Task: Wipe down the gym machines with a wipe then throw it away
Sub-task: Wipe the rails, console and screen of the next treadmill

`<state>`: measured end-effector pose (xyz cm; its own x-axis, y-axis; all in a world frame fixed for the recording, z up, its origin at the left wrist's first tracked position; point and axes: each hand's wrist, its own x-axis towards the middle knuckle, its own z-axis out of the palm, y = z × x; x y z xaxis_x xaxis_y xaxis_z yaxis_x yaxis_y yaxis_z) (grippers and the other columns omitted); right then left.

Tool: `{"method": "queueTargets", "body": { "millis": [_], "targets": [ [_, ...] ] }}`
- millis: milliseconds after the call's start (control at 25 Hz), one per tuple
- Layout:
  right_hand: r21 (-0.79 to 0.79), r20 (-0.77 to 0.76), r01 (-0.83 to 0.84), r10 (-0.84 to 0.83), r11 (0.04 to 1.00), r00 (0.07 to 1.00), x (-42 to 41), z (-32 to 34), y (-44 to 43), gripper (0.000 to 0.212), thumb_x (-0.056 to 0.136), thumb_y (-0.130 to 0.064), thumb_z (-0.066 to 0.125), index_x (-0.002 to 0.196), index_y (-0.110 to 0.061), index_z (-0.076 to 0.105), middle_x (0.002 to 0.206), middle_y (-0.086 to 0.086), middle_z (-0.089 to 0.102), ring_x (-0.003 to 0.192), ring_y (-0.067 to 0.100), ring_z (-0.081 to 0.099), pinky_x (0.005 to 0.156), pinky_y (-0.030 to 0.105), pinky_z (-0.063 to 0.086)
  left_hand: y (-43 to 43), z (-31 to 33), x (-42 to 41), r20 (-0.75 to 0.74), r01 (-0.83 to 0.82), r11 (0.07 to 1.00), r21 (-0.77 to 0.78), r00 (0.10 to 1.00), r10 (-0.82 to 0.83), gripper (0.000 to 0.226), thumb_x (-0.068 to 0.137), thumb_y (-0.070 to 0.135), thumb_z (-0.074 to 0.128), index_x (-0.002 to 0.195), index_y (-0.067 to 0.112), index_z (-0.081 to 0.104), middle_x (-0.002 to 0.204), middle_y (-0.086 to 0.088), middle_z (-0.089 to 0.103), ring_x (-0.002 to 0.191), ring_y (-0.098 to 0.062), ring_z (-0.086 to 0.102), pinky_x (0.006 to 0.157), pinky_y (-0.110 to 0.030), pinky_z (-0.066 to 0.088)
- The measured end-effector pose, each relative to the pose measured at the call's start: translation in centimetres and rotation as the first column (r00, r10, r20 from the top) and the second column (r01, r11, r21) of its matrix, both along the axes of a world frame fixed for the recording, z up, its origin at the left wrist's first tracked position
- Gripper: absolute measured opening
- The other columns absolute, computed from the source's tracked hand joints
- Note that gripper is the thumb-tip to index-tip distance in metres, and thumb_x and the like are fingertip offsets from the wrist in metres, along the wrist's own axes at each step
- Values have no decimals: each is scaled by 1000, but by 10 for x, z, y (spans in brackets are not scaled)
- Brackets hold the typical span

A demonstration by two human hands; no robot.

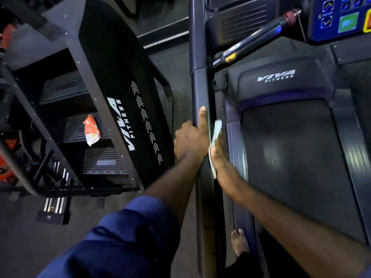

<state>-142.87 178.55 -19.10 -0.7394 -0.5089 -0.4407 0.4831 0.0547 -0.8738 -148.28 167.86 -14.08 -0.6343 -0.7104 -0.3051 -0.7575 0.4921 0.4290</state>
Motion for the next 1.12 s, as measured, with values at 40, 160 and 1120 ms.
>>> {"method": "queueTargets", "body": {
  "millis": [40,160,1120],
  "targets": [
    [7,11,21,-21,1000,1000,-15,-7,-7,87,97,-76,22,167,-28,6,174,-10,1,160,6,1,131,38,0,1,0,1,-1,-5,1000,0,1000,5,98,83,97,20,106,16,70,108,-10,70,99,-34,66,90,-51,56],
    [112,222,35,-60,993,973,1,-12,0,99,88,-92,21,164,-30,28,170,-3,29,156,16,28,130,46,21,1,1,2,9,-4,999,41,1000,3,98,84,96,21,114,17,69,116,-11,69,104,-35,66,92,-50,55],
    [93,155,-38,23,995,988,188,26,54,78,95,-74,18,163,-40,2,173,-14,0,159,4,1,132,38,5,39,2,118,-32,-57,961,272,997,68,117,77,92,57,159,12,38,158,-17,48,142,-38,49,114,-51,44]
  ]
}}
